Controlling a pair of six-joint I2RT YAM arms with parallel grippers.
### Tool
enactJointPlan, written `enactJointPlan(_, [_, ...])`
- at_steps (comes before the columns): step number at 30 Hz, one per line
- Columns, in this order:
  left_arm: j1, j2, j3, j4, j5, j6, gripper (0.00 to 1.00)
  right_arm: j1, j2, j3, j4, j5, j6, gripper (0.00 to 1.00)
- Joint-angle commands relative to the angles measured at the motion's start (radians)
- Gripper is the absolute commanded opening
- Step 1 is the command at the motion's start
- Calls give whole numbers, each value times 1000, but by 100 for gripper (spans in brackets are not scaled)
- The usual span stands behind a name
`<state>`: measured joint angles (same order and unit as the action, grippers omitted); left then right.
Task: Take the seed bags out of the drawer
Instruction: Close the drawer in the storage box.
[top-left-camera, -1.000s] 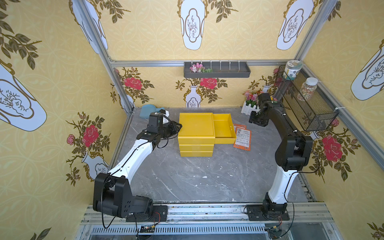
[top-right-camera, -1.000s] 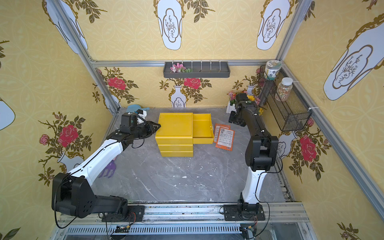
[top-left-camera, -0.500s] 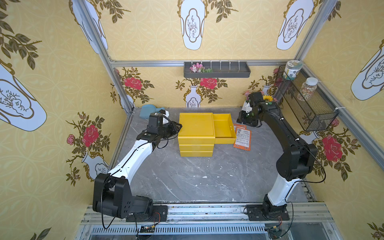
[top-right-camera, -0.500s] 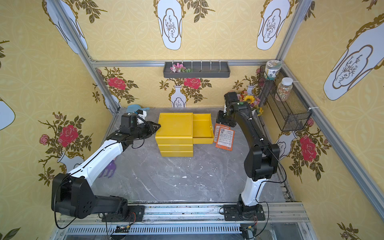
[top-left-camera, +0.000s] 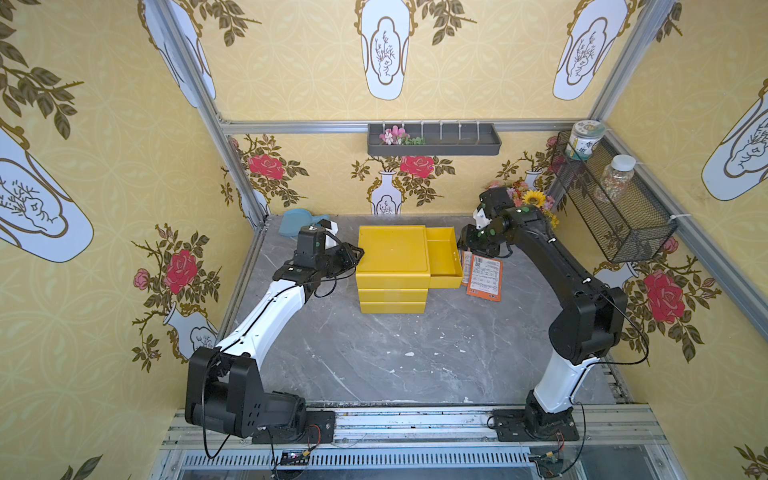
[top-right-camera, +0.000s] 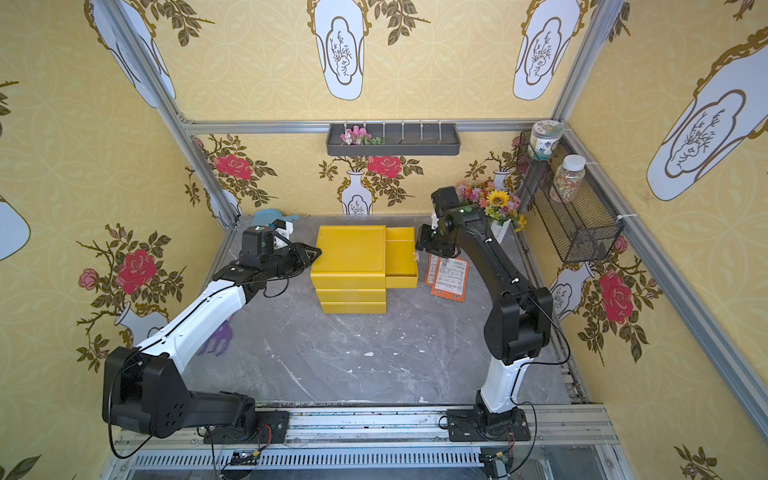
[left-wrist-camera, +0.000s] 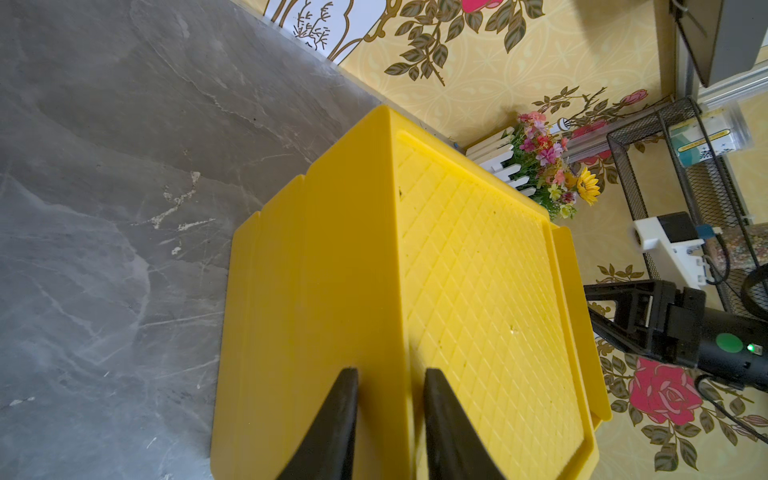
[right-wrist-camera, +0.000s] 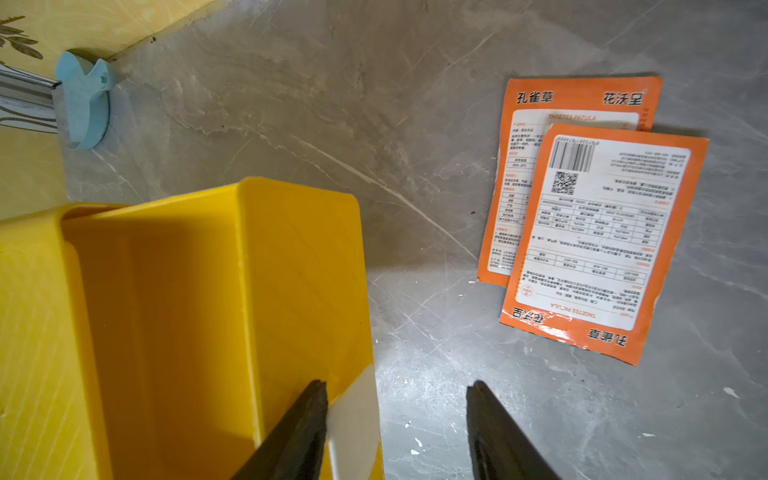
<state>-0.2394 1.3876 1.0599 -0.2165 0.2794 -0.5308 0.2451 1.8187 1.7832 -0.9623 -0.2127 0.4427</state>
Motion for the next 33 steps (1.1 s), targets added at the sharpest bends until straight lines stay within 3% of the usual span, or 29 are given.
enactJointPlan(1, [-1,10,-9,-188,-16,17,32,15,15,9,46,-52,29,57])
enactJointPlan(17, [-1,18,0,-187,-10,18,32,75,91,0,207,-261,172,56])
enactJointPlan(33, [0,9,-17,-194,-6,28,32,89,104,-44,330,-352,242,51])
